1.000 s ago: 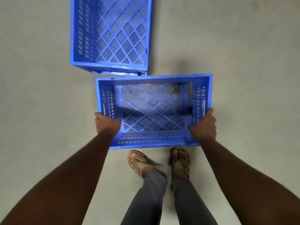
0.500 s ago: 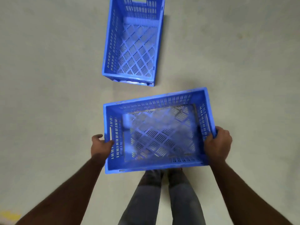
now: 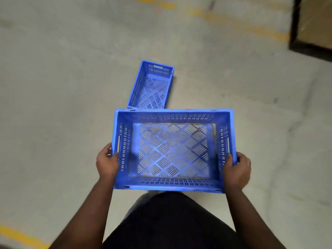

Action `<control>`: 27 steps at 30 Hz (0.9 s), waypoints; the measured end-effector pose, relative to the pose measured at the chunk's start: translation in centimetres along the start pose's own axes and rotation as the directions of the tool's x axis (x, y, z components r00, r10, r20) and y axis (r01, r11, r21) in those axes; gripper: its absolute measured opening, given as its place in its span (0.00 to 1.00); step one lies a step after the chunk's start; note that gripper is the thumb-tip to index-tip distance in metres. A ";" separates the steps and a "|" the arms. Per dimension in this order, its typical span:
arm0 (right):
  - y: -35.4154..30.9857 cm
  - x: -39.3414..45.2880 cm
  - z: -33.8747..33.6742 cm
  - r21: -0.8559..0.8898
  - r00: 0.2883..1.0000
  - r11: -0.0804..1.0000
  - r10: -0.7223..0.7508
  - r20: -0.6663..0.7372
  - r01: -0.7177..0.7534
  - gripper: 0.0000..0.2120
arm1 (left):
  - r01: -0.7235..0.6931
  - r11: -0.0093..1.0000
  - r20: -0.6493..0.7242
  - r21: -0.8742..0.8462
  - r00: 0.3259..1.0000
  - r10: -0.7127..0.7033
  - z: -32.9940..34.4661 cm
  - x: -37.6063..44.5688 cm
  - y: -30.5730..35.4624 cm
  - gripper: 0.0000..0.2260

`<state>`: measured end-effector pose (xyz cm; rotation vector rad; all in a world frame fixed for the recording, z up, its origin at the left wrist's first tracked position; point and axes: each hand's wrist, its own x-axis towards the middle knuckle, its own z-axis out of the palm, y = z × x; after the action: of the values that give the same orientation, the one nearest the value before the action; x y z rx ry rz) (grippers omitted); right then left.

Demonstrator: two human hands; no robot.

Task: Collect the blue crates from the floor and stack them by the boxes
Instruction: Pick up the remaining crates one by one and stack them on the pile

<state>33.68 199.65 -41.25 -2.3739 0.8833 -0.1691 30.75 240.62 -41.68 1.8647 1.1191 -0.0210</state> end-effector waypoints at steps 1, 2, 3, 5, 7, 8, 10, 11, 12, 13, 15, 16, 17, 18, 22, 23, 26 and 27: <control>-0.2 0.0 -1.3 0.001 1.000 1.000 0.010 -0.017 -0.010 0.12 | -0.003 1.000 -0.013 -0.027 1.000 0.003 -0.2 -0.4 0.5 0.20; -0.3 -0.2 -2.5 -0.006 0.999 1.000 0.023 -0.037 -0.023 0.12 | 0.003 0.999 -0.017 -0.053 1.000 -0.003 -0.4 -0.6 0.9 0.20; -0.2 -0.5 -3.7 -0.007 0.998 0.999 0.035 -0.059 -0.036 0.12 | -0.001 0.997 -0.009 -0.078 1.000 0.000 -0.5 -1.0 1.3 0.20; 0.2 -1.1 -5.9 0.032 0.993 0.999 0.037 -0.110 -0.033 0.12 | -0.029 0.994 0.023 -0.110 0.999 0.031 -0.4 -1.7 2.4 0.20; 0.8 -1.7 -8.0 0.068 0.983 0.996 0.065 -0.171 -0.054 0.12 | -0.085 0.988 0.067 -0.130 0.993 0.094 -0.1 -2.5 4.3 0.19; 1.5 -2.0 -9.0 0.082 0.976 0.994 0.094 -0.199 -0.079 0.12 | -0.114 0.983 0.087 -0.143 0.988 0.128 0.2 -3.0 5.2 0.19; 2.9 -2.8 -10.9 0.123 0.953 0.984 0.161 -0.258 -0.132 0.11 | -0.161 0.974 0.125 -0.161 0.975 0.182 1.3 -4.0 7.3 0.18; 3.6 -3.0 -11.8 0.144 0.939 0.976 0.197 -0.281 -0.161 0.10 | -0.177 0.971 0.143 -0.163 0.969 0.201 2.1 -4.4 8.4 0.18; 4.3 -3.2 -12.7 0.166 0.924 0.967 0.238 -0.300 -0.196 0.10 | -0.193 0.967 0.160 -0.167 0.963 0.219 3.2 -4.9 9.5 0.18; 5.1 -3.3 -13.5 0.191 0.907 0.955 0.277 -0.318 -0.225 0.10 | -0.210 0.962 0.177 -0.172 0.954 0.240 4.3 -5.6 10.6 0.18; 7.0 -3.0 -15.4 0.240 0.870 0.934 0.338 -0.358 -0.264 0.09 | -0.246 0.951 0.219 -0.188 0.933 0.285 7.2 -7.5 12.8 0.18; 8.1 -2.7 -16.4 0.260 0.849 0.922 0.369 -0.379 -0.285 0.09 | -0.263 0.945 0.247 -0.195 0.919 0.307 8.9 -8.6 14.0 0.18; 9.1 -2.3 -17.1 0.279 0.830 0.910 0.398 -0.391 -0.306 0.09 | -0.280 0.938 0.269 -0.203 0.905 0.329 10.5 -9.8 15.0 0.18; 10.5 -1.7 -18.1 0.301 0.807 0.896 0.429 -0.405 -0.326 0.09 | -0.296 0.932 0.299 -0.207 0.888 0.349 12.5 -11.1 16.0 0.18; 16.9 1.8 -22.7 0.389 0.695 0.828 0.554 -0.458 -0.404 0.09 | -0.338 0.918 0.409 -0.209 0.822 0.396 21.7 -17.6 19.4 0.17; 18.7 3.1 -24.0 0.398 0.678 0.828 0.556 -0.481 -0.396 0.09 | -0.338 0.918 0.431 -0.208 0.811 0.396 24.3 -19.6 20.1 0.17; 23.7 7.7 -28.2 0.428 0.626 0.804 0.592 -0.508 -0.414 0.09 | -0.359 0.910 0.479 -0.208 0.773 0.415 32.0 -25.4 22.4 0.17; 25.2 9.1 -29.5 0.436 0.613 0.789 0.612 -0.500 -0.432 0.08 | -0.375 0.905 0.486 -0.203 0.763 0.425 34.3 -27.3 23.1 0.17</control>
<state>17.53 164.26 -32.39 -1.6841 1.7178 -0.8159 45.01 193.96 -33.10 1.8234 0.3257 -0.2146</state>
